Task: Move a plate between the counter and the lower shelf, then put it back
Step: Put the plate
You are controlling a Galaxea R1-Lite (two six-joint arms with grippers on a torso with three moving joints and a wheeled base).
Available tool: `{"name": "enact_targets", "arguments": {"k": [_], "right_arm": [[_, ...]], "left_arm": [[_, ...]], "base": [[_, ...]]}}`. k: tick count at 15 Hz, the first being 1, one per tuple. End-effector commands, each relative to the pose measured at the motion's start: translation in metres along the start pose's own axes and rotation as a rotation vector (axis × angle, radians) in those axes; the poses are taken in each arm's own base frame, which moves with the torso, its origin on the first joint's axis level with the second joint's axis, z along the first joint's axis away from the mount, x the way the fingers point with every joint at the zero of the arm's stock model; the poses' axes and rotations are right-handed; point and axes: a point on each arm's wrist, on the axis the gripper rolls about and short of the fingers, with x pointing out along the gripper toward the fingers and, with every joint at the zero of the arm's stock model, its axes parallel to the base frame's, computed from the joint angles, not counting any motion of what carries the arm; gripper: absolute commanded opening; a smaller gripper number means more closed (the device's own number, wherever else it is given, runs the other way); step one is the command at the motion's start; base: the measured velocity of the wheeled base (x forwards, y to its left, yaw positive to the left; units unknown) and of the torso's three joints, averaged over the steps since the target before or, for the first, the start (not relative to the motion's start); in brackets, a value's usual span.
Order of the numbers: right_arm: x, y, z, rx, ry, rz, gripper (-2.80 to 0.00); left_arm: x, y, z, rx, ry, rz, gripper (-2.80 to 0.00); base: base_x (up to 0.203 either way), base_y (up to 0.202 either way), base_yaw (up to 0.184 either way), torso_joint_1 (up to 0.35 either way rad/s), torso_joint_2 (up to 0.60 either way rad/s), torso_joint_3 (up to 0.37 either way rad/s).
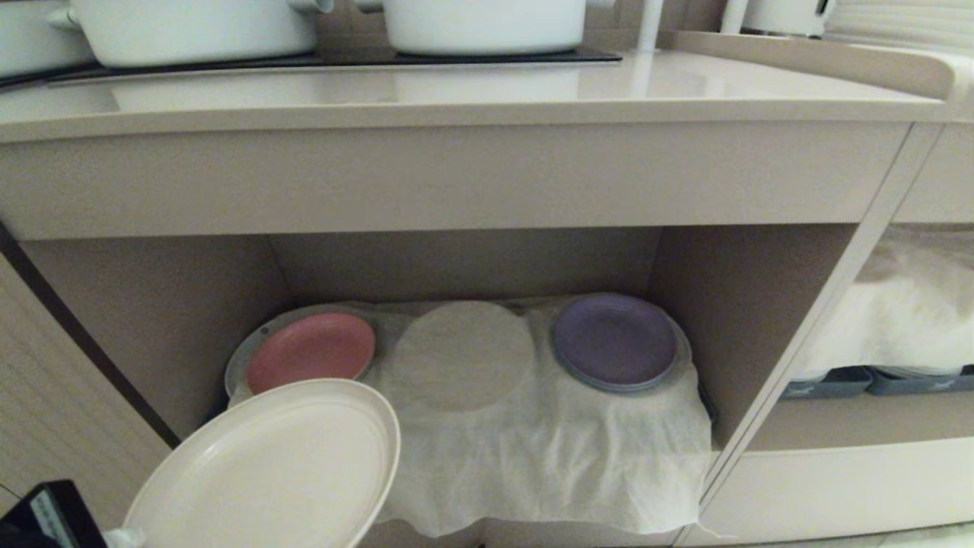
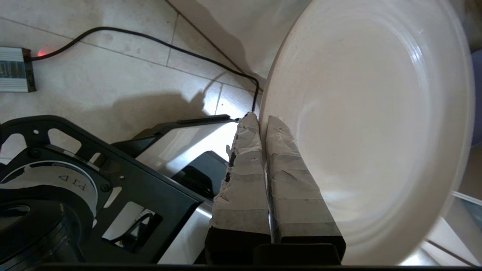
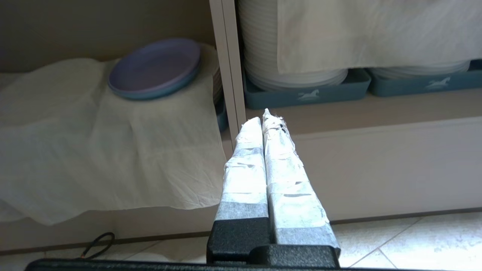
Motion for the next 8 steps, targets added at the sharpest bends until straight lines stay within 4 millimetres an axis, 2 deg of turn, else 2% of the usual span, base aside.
{"name": "enact_targets", "arguments": {"k": [1,4,8], "right_arm": [[0.0,0.0,0.0,0.001,0.0,0.0,-2.8],[0.0,0.0,-0.0001,0.003,0.001,0.0,-2.8],[0.0,0.0,-0.0001,0.003,0.001,0.0,-2.8]], "left_arm": [[-0.001,0.0003,0.0005,-0.008,-0.004,-0.001,-2.8],[-0.001,0.0003,0.0005,-0.008,-0.002,-0.001,-2.8],[-0.0012,0.0,0.0006,-0.01,-0.003,-0.002,-2.8]], "base": [[0.0,0.0,0.0,0.07,-0.27,-0.203],[0.0,0.0,0.0,0.081,-0.23,-0.278],[0.0,0.0,0.0,0.178,-0.56,-0.295]]}}
